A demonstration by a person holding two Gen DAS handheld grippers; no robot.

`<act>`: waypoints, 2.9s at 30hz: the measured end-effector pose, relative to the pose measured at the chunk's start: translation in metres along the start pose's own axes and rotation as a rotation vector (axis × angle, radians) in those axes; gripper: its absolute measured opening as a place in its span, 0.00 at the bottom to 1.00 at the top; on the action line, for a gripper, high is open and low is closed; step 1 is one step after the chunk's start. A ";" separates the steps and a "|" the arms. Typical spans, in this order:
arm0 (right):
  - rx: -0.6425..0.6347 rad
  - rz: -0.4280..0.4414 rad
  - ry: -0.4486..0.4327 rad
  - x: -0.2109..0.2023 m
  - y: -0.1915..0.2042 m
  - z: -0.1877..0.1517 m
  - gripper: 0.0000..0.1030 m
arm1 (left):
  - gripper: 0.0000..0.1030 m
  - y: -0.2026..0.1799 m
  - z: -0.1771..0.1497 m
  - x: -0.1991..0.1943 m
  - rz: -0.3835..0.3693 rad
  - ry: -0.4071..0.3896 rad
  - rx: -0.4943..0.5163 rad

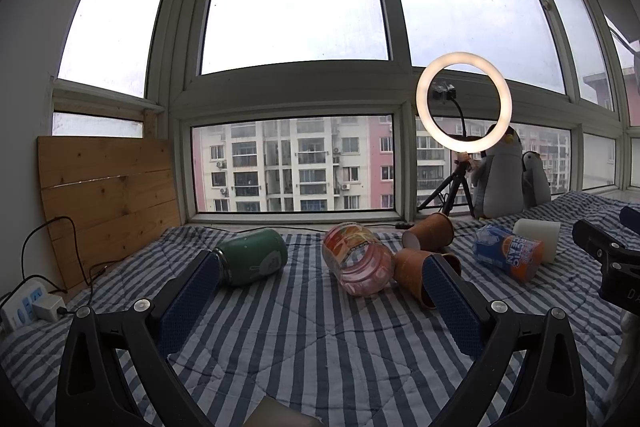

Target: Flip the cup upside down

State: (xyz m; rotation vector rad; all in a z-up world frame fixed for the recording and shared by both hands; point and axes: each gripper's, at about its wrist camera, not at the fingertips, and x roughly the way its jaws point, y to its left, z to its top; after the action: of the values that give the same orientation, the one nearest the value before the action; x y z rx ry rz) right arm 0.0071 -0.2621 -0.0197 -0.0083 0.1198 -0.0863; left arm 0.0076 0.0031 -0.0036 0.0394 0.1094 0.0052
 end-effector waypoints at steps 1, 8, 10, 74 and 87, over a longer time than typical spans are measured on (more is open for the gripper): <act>0.000 0.000 -0.001 0.000 0.000 0.000 0.98 | 1.00 0.000 0.000 0.000 -0.001 0.000 0.000; 0.001 0.000 0.001 0.000 0.000 0.000 0.98 | 1.00 0.000 0.000 0.000 -0.001 0.000 0.000; 0.001 0.001 0.000 0.000 0.000 0.000 0.98 | 1.00 0.000 0.000 0.000 -0.001 0.000 0.000; 0.245 0.281 0.304 0.040 -0.050 -0.004 0.98 | 1.00 -0.066 0.051 0.190 -0.133 0.597 0.043; 0.250 0.310 0.253 0.031 -0.057 0.000 0.98 | 0.65 -0.125 0.036 0.309 -0.191 0.848 0.002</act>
State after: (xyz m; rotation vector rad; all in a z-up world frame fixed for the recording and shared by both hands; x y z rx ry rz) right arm 0.0325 -0.3212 -0.0230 0.2714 0.3606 0.2085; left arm 0.3188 -0.1212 -0.0061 0.0268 0.9606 -0.1705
